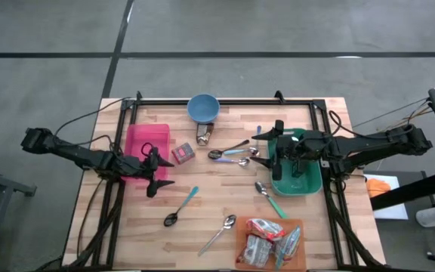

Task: Pick & Place Food Item
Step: Put the red seasoning can into the green bin

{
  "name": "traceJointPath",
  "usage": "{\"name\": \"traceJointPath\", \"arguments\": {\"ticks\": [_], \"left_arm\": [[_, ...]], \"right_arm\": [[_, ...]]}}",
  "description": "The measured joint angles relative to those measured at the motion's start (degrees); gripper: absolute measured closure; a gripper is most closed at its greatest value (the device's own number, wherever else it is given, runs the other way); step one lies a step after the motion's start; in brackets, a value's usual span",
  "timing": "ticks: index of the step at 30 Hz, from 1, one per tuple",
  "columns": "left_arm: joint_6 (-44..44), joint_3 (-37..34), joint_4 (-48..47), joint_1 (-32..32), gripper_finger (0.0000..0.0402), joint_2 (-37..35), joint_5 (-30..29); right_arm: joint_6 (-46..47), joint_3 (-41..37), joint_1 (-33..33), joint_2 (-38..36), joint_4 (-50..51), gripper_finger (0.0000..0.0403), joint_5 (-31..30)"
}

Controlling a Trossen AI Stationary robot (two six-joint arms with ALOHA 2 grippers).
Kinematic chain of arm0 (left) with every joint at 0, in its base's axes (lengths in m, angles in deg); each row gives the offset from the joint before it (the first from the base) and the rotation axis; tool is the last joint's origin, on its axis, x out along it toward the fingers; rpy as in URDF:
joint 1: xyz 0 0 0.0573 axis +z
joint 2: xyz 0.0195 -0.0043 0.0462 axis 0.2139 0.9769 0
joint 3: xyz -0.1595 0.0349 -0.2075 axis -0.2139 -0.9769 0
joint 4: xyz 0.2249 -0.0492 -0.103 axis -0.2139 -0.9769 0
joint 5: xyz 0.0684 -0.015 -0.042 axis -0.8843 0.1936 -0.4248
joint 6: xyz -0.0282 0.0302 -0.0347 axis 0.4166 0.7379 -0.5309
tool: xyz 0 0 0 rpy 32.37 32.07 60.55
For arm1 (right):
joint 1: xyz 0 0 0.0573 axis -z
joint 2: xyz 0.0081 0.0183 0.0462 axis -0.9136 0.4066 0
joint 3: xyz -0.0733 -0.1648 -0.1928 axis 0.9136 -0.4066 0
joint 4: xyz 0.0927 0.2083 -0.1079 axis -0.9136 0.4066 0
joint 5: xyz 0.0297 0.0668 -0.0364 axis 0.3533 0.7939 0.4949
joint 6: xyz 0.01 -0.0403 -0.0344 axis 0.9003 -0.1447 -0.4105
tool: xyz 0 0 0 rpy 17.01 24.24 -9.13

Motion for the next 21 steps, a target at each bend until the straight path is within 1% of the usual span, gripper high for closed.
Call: {"name": "traceJointPath", "arguments": {"ticks": [4,5,10,15,18,21], "left_arm": [[-18.4,0.1,1.7,0.0,0.0066,0.0,-1.5],[-19.9,0.2,1.6,0.2,0.0066,0.0,-2.0],[-19.2,3.9,-1.4,0.4,0.0066,0.0,-2.4],[-19.7,12.1,-12.4,0.5,0.0066,1.1,-4.5],[-20.5,17.4,-17.7,0.7,0.0066,4.8,-4.7],[-20.8,21.9,-21.0,1.6,0.0066,10.9,-5.2]], "right_arm": [[0.0,0.0,0.0,0.0,0.0,0.0072,0.0],[0.0,0.0,0.0,0.0,0.0,0.0072,0.0],[0.0,0.0,0.0,0.0,0.0,0.0072,0.0],[0.0,0.0,0.0,0.0,0.0,0.0072,0.0],[0.0,0.0,0.0,0.0,0.0,0.0072,0.0],[0.0,0.0,0.0,0.0,0.0,0.0072,0.0]]}}
